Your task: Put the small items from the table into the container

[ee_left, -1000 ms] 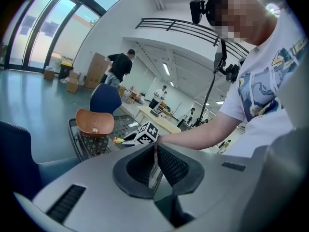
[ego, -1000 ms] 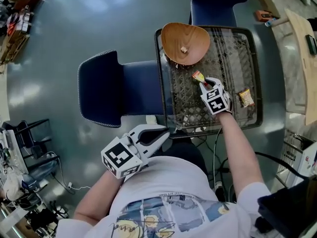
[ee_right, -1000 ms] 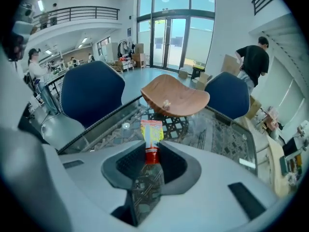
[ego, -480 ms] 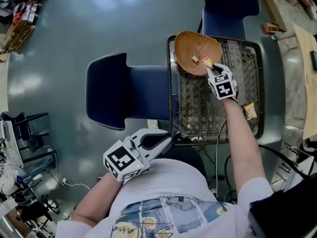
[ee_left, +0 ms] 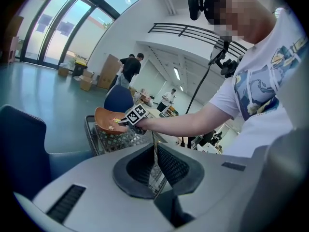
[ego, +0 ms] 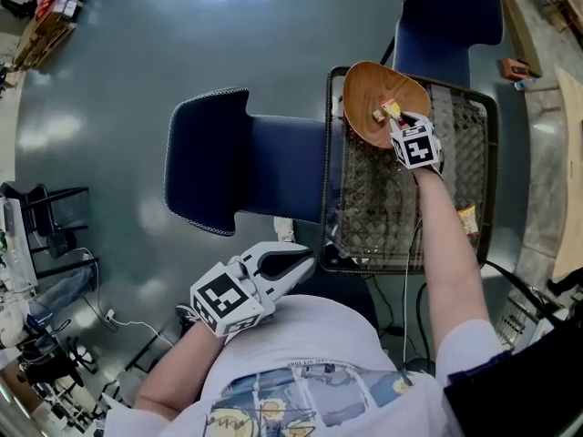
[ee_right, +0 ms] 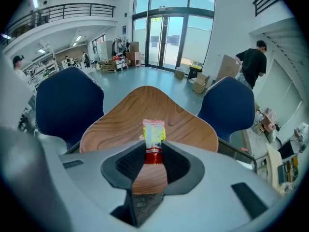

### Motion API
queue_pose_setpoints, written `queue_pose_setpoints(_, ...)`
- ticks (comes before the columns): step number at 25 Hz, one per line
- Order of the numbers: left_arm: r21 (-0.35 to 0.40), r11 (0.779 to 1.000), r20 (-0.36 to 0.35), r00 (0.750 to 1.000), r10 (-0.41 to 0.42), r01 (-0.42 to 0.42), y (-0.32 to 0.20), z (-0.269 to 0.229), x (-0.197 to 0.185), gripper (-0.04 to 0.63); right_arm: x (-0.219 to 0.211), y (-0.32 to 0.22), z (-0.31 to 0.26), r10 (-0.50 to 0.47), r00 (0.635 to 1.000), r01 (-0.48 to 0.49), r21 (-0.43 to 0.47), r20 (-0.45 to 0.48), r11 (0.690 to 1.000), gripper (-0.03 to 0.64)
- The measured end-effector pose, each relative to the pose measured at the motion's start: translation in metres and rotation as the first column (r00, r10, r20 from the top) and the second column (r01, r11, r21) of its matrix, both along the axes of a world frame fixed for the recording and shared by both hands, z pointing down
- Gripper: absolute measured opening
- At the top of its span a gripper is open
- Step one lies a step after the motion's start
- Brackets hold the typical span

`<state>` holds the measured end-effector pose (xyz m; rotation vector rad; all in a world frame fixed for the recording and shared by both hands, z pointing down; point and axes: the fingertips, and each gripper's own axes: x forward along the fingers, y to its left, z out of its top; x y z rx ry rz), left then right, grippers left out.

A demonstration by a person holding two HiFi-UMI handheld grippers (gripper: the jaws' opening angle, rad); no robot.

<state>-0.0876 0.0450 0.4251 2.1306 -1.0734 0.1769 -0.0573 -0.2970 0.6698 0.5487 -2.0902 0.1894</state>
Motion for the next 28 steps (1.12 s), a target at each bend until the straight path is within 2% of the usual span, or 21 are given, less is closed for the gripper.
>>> queue_pose_setpoints(5,0.001,1.000,-0.009,1.000,-0.011,0.011,-0.003,0.002,-0.004,0.009,-0.004,0.005,0.009,0.001,1.000,-0.001,-0.034,-0.009,0.999,0.147)
queue_pose_setpoints(13,0.012,1.000,-0.006,1.000,0.024,-0.024,-0.011,0.000,0.002,0.009,0.008,0.012,0.000,-0.011,1.000,0.011,-0.019,0.028,1.000,0.162)
queue_pose_setpoints(28,0.050,0.993,0.001,0.994,0.111,-0.111,-0.007,-0.007,0.024,0.009,0.046,0.049,-0.029,0.061,0.993,-0.061,0.004,0.099,0.998,0.167)
